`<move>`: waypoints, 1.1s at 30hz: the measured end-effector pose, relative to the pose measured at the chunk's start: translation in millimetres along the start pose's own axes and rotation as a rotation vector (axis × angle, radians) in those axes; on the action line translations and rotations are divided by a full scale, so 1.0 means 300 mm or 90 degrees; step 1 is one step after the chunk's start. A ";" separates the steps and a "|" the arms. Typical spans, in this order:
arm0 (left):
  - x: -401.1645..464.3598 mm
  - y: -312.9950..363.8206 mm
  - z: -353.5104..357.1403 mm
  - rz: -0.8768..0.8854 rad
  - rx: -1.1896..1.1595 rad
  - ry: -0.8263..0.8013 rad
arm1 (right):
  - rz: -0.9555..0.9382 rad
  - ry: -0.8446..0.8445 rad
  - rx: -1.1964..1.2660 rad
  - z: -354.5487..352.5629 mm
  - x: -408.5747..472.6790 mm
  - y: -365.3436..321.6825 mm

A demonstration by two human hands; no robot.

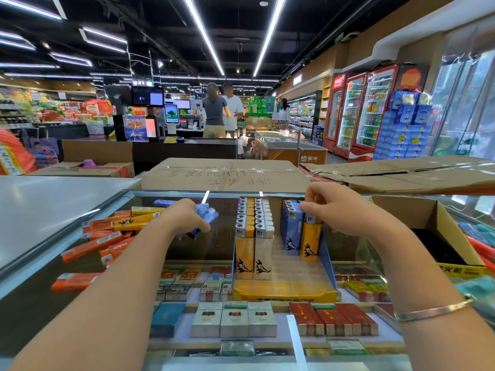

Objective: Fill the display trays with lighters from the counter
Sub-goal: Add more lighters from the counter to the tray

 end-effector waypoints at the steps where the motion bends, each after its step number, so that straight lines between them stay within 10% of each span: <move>1: -0.013 0.004 -0.012 -0.005 -0.023 0.003 | 0.000 0.002 0.002 -0.002 -0.001 -0.001; 12: -0.330 0.344 -0.110 0.501 -0.254 0.197 | -0.087 0.188 0.309 -0.103 -0.035 -0.098; 24: -0.436 0.409 -0.012 0.584 -0.240 0.080 | -0.173 0.203 0.565 -0.128 -0.068 -0.164; 33: -0.377 0.377 -0.022 0.497 -0.373 0.039 | -0.102 0.146 0.110 -0.078 -0.033 -0.105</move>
Point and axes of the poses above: each hand's wrist, its own x-axis towards the middle knuckle, its own z-axis out of the palm, y = z × x, the point moved 5 cm from there along x, towards the middle knuckle, and after that the axes turned 13 degrees about -x, right-handed, at the moved point
